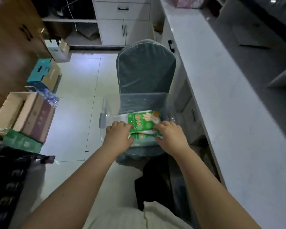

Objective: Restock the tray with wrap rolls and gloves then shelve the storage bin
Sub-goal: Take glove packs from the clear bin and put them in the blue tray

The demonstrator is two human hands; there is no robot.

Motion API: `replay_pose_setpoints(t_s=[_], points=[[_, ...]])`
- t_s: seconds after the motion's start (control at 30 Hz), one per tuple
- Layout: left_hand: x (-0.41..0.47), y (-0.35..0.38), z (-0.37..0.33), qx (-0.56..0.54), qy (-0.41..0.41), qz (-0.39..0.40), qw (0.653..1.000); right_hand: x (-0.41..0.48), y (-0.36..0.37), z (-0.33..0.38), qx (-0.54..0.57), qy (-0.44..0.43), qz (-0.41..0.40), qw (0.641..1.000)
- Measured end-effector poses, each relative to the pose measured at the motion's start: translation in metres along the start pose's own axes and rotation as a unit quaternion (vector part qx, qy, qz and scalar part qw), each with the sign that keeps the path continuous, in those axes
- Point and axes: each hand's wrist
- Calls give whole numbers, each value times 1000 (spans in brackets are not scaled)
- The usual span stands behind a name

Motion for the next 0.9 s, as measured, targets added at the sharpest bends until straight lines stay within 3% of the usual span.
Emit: replay_pose_setpoints(t_s=[0.13, 0.47, 0.67, 0.9], points=[[62, 38, 12, -14, -50, 11, 999, 70, 48, -38, 23, -4, 51, 998], [148, 140, 31, -25, -93, 168, 981, 182, 149, -88, 52, 11, 211, 976], [213, 194, 61, -27, -65, 199, 977, 228, 208, -107, 61, 61, 244, 966], [293, 276, 82, -29, -46, 208, 977, 247, 284, -132, 91, 127, 221, 963]])
Point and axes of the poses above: each hand's wrist, its own x-axis towards the middle knuckle, its own y-axis out of the palm, z = x × y, and after that the axes turned 5 degrees about -z, right-handed
